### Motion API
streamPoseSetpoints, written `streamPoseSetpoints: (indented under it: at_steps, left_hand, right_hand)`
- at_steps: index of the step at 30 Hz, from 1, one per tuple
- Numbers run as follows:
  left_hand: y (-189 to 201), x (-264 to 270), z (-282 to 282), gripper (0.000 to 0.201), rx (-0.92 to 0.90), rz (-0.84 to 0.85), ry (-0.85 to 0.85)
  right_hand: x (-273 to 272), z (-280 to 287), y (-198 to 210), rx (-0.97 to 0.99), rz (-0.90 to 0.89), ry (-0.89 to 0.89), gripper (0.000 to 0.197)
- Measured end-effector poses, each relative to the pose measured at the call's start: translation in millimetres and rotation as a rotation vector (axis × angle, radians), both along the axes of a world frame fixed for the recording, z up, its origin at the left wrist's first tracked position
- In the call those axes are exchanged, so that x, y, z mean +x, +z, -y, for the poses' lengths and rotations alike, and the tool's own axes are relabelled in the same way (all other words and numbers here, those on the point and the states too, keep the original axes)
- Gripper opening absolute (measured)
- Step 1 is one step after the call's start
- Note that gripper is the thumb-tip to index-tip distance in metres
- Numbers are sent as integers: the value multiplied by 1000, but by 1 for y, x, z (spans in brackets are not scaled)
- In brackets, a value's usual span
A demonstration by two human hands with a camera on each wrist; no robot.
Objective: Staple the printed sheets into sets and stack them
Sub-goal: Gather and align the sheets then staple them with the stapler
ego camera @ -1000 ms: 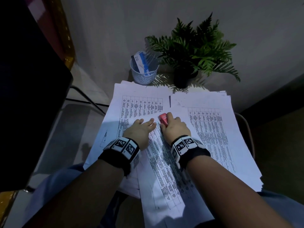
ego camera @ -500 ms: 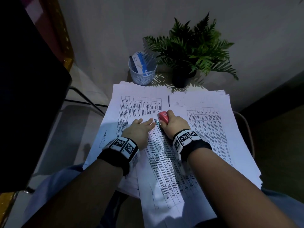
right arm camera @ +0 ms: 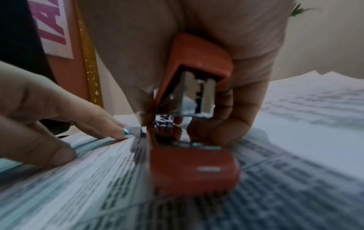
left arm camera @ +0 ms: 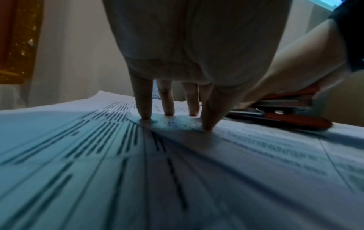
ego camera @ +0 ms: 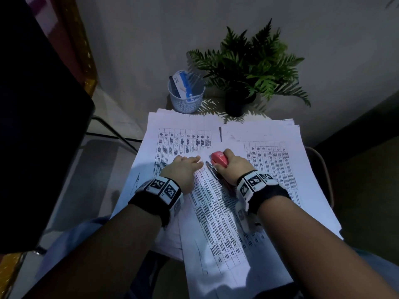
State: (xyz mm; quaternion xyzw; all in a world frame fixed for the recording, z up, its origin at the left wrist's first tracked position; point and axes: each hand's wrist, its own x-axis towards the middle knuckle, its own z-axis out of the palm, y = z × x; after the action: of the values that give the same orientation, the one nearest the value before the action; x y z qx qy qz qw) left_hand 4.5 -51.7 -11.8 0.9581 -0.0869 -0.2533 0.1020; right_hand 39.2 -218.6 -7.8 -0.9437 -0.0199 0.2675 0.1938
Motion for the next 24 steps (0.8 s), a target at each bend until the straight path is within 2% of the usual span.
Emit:
streamPoseSetpoints:
  at_steps: [2,4,8,10,13,15,17,19,21,23,24]
  left_hand:
    - [6,6,1,43,-23,36,32]
    - [10,12,4,39,-23,67,68]
    - [8,22,10,70,9,35,174]
    - [10,27,10,78,79,-2,207]
    - [14,30,9,72,170,-9,196]
    - [19,28,9,59,128,-8,205]
    - [25,22,5,40,-35,0,282]
    - [33,13,1,23,-218,21,365]
    - [42,4,-2,30,-335,47,405]
    - [52,-7,-5,40,-402,81,399]
    - [57,-12,-6,38,-439,88,388]
  right_hand:
    - [-4,17,6,-18,-44,-10,38]
    - [-8,38,10,-31,-66,-63,42]
    - [-7,73,16,-126,-29,-223,50]
    - [-4,86,15,-160,-17,-320,52]
    - [-5,97,17,-207,19,-428,60]
    - [-9,97,25,-233,135,-451,66]
    - [-12,92,36,-157,282,-447,55]
    - [-15,82,48,26,331,-448,33]
    - [-20,67,59,259,253,-479,18]
    - [-28,50,70,431,159,-492,17]
    - [-33,43,77,483,124,-493,17]
